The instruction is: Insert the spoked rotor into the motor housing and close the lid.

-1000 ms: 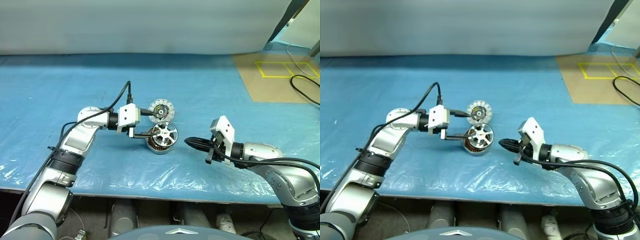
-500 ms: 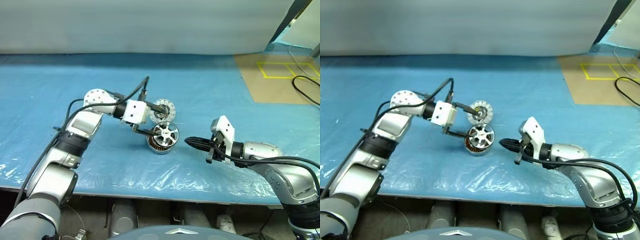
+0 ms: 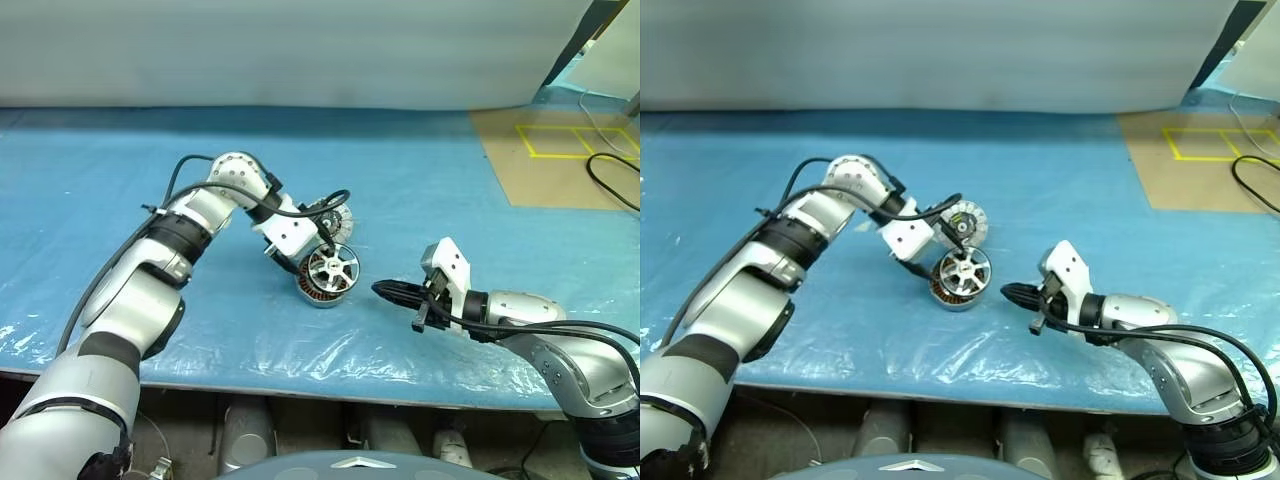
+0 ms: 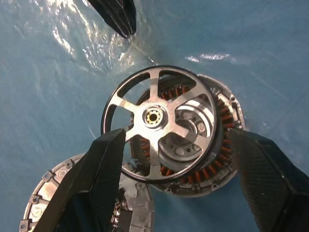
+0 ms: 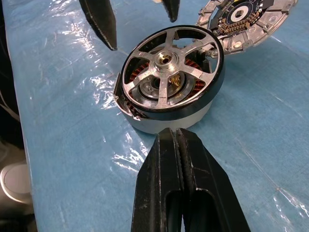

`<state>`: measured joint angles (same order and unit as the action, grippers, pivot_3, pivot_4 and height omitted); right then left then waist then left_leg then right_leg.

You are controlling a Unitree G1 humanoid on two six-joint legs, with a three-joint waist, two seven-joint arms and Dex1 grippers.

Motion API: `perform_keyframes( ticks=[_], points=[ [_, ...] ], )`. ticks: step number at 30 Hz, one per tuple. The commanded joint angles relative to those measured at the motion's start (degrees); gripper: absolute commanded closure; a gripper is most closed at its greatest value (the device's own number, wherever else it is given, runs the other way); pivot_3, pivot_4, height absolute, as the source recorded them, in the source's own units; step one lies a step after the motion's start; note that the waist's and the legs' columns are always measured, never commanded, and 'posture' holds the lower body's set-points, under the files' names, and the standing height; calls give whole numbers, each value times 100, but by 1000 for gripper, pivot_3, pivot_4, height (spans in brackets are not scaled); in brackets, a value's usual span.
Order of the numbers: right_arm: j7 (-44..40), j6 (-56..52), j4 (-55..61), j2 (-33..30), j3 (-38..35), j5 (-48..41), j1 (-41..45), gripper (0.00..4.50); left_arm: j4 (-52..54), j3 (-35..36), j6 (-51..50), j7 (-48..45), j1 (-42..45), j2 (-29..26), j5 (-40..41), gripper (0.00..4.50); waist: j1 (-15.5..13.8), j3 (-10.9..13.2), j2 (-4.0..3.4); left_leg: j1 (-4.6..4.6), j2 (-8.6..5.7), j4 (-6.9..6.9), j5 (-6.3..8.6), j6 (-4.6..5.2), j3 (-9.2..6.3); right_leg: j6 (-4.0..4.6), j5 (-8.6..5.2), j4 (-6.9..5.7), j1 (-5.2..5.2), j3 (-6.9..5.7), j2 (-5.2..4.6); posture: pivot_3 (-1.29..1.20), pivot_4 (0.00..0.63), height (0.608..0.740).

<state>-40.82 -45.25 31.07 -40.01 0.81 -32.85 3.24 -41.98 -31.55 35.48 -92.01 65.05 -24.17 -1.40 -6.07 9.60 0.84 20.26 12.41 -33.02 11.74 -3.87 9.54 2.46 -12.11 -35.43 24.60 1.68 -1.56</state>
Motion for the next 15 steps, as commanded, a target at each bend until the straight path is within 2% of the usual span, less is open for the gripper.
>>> perform_keyframes(
  ticks=[1,9,15],
  points=[
    [79,65,269,40,-44,-16,-84,4500,-179,59,49,-37,376,70,-117,961,1,0,0,0,-2,0,0,0,-2,-1,0,0,-2,0,-1,0,150,740],
    [191,175,283,155,59,84,-223,4500,-335,73,-233,-46,594,334,-337,961,4,1,1,4,-9,3,0,0,-12,-5,-2,1,-17,0,-4,0,150,740],
    [127,301,192,145,81,179,-260,4500,-437,92,-290,261,653,651,-640,961,3,2,3,2,-53,5,0,1,-23,-17,-8,1,-24,-7,-52,0,150,740]
  ],
)
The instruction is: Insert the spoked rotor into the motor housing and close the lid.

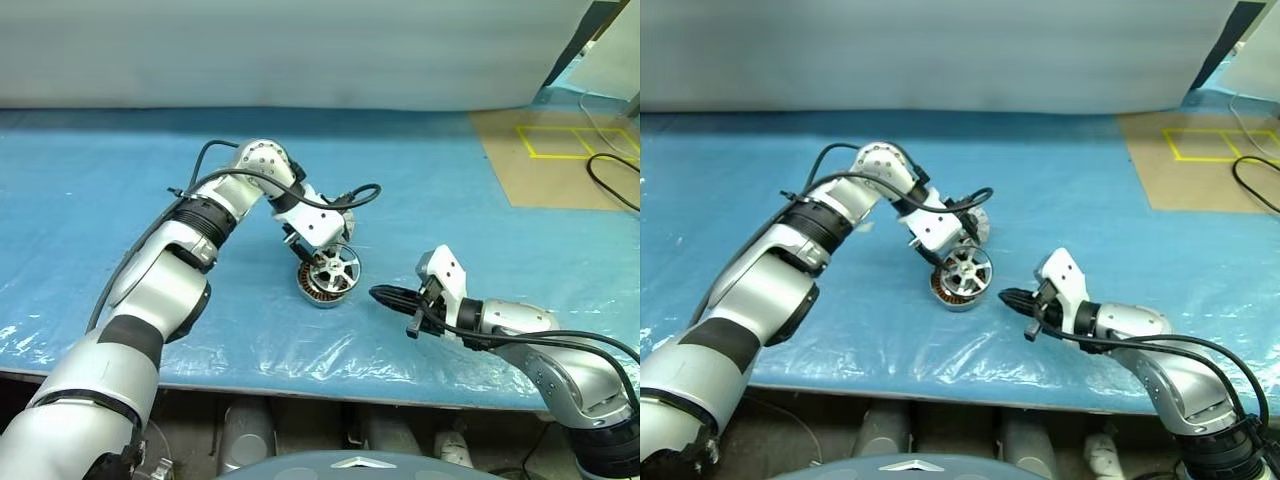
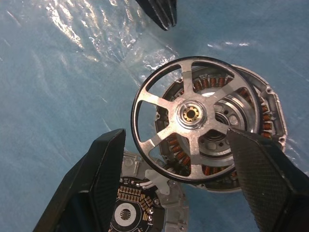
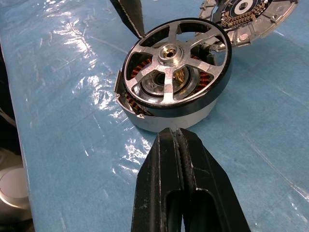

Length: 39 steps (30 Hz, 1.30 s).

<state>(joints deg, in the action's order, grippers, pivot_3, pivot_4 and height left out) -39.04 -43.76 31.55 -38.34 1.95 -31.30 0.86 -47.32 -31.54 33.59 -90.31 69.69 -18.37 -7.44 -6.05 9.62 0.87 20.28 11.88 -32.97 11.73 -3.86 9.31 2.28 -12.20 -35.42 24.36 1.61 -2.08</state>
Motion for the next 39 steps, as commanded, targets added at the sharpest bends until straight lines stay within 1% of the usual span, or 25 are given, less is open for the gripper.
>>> perform_keyframes(
  ticks=[1,12,18,28,35,39],
  points=[
    [-67,154,128,-33,-51,17,-17,4500,150,96,-172,67,175,89,-43,961,1,0,1,-2,-8,0,0,0,0,-5,0,0,0,0,-9,0,150,740],
    [-121,23,22,-77,-139,-62,171,4500,599,-40,-378,-13,-150,8,-332,961,2,2,3,6,-15,-1,-3,6,-7,-3,-2,5,-3,-4,-19,0,150,740],
    [-205,154,-125,-82,-116,30,111,4500,906,-64,-518,-85,-269,21,-359,961,-1,2,3,6,-15,0,-3,6,-12,2,-5,10,-3,-9,-19,0,150,740],
    [-294,458,-320,-32,-28,236,-37,4500,998,-89,-534,24,-422,5,-508,961,8,2,3,28,-14,2,-3,6,-16,2,-5,18,-3,-12,-19,0,150,740],
    [-249,435,-243,-19,-32,238,-69,4500,962,-96,-500,24,-490,-61,-516,961,5,2,3,35,-15,1,-3,7,-25,2,-5,23,-3,-21,-20,0,150,740],
    [-266,409,-237,-53,-60,220,-26,4500,814,-110,-427,188,-491,-15,-603,961,6,2,3,38,-14,2,-3,7,-29,2,-5,26,-3,-25,-20,0,150,740]
  ],
)
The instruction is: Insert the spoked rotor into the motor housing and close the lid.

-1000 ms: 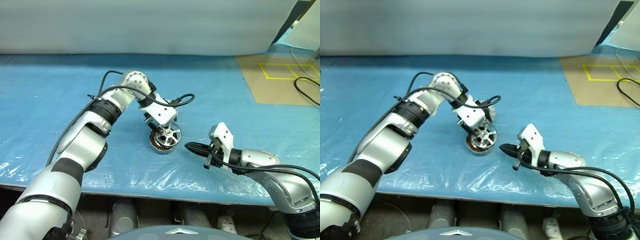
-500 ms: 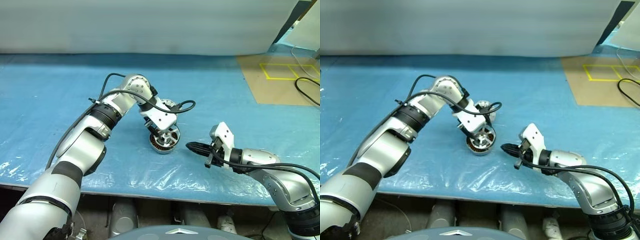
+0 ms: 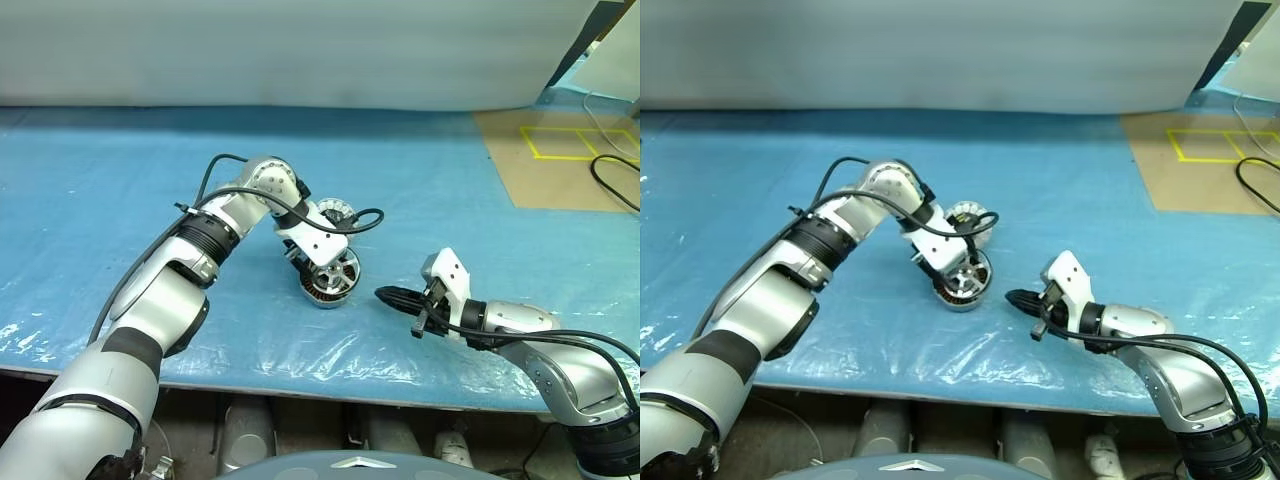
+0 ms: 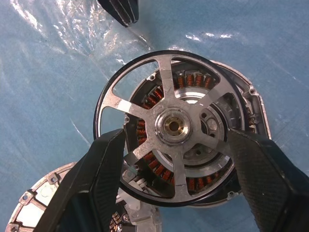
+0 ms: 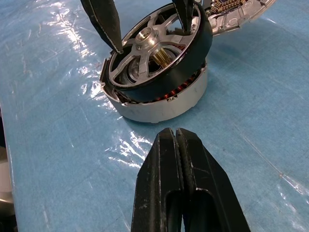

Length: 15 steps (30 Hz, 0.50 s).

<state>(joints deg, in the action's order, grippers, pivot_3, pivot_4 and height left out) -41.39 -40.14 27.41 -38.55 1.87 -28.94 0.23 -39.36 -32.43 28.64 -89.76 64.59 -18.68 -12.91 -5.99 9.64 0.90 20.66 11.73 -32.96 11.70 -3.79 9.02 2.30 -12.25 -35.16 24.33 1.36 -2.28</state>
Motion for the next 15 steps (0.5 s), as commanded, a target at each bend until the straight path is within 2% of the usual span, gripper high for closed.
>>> perform_keyframes(
  ticks=[1,2,5,9,12,15],
  points=[
    [-35,36,173,-40,-56,-20,54,4500,-8,-14,88,162,21,32,-55,961,0,0,0,0,0,0,0,0,-1,0,0,0,0,0,0,0,150,740],
    [-36,24,175,-46,-56,-23,73,4500,-39,-14,106,186,28,41,-65,961,0,0,0,2,0,0,0,0,-2,0,0,1,0,-1,0,0,150,740],
    [-11,-47,215,-45,-50,-43,127,4500,-130,1,241,315,49,50,-100,1554,1,0,0,3,0,0,0,0,-5,0,0,4,0,-3,0,0,150,740],
    [78,-178,363,-14,-36,-77,144,4500,-153,-11,307,431,39,51,-137,2836,-4,-1,-1,5,0,1,0,0,-9,-4,3,5,-2,-7,0,0,150,740],
    [154,-257,474,18,-11,-77,140,4500,-175,-4,376,481,15,31,-132,3037,-7,-1,-1,1,-1,1,0,0,-12,-4,2,10,-10,-10,-2,0,150,740],
    [184,-304,521,27,-10,-88,140,4500,-265,18,453,612,52,44,-166,3053,-7,-1,-2,0,-5,0,-1,1,-13,-7,4,11,-13,-10,-7,0,150,740]
  ],
)
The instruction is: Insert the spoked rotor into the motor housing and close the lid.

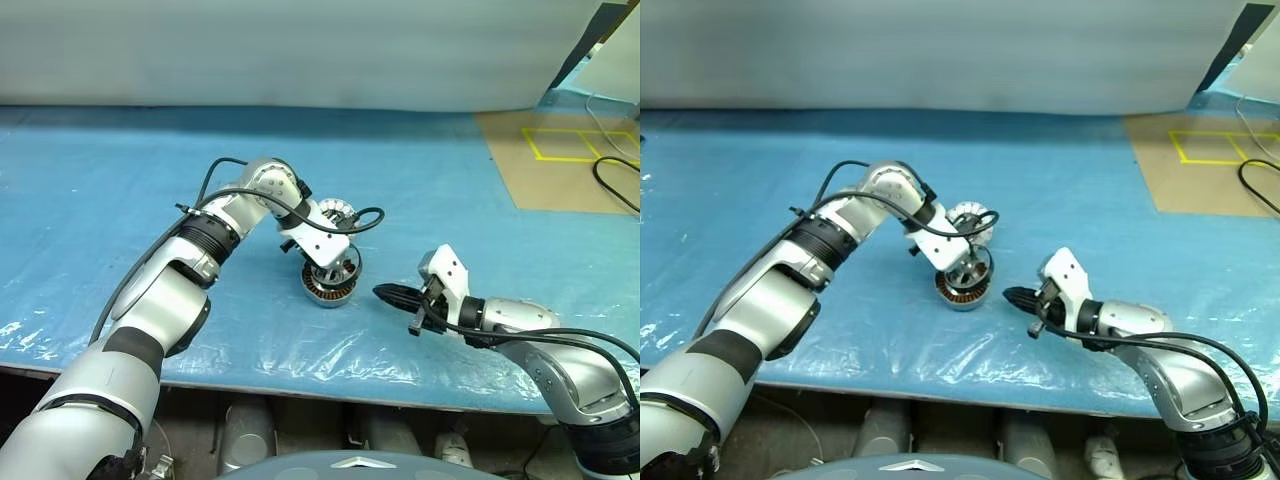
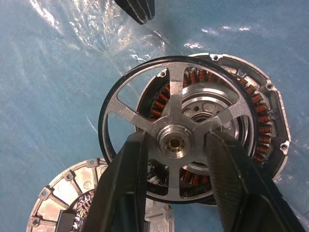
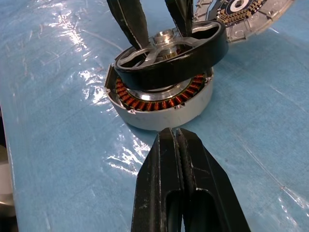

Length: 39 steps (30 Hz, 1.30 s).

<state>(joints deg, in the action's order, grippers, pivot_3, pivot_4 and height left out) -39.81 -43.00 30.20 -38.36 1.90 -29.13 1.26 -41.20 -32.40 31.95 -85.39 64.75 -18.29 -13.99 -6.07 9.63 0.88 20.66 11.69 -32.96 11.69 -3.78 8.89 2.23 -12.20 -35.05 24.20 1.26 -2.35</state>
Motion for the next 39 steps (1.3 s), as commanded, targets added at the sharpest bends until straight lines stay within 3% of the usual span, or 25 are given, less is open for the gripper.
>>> perform_keyframes(
  ticks=[1,9,14,22,30,39],
  points=[
    [36,-36,258,15,-10,-76,43,4500,-108,33,124,233,42,15,-63,3053,0,0,0,0,0,0,0,0,0,-1,0,1,0,0,-1,0,150,740],
    [53,-188,285,21,-21,-135,196,4500,442,463,-13,312,-225,-205,522,3053,21,0,-1,0,0,2,-1,1,-3,-1,1,3,-2,-2,-1,0,150,740],
    [-2,-349,257,-35,-137,-267,356,4500,1903,1046,-1419,88,-1031,-728,1449,3053,50,3,-6,1,3,15,-1,0,-8,0,0,13,0,-10,1,0,150,740],
    [-371,-732,309,-344,-240,-711,944,4500,3608,1808,-3133,668,-1932,-1130,2375,3053,39,12,-27,-4,5,17,-1,0,-9,3,-1,17,7,-19,0,0,150,740],
    [-763,-783,74,-713,-373,-914,1400,4500,4128,1855,-3710,1050,-2683,-1215,2488,3053,63,15,-32,-5,11,18,-1,2,-9,4,-1,20,8,-20,7,0,150,740],
    [-602,11,19,-361,-381,-501,119,4500,2997,1907,-2995,1419,-2706,-995,2276,3053,56,15,-32,22,8,17,-2,4,-11,3,-1,29,11,-26,2,0,150,740]
  ],
)
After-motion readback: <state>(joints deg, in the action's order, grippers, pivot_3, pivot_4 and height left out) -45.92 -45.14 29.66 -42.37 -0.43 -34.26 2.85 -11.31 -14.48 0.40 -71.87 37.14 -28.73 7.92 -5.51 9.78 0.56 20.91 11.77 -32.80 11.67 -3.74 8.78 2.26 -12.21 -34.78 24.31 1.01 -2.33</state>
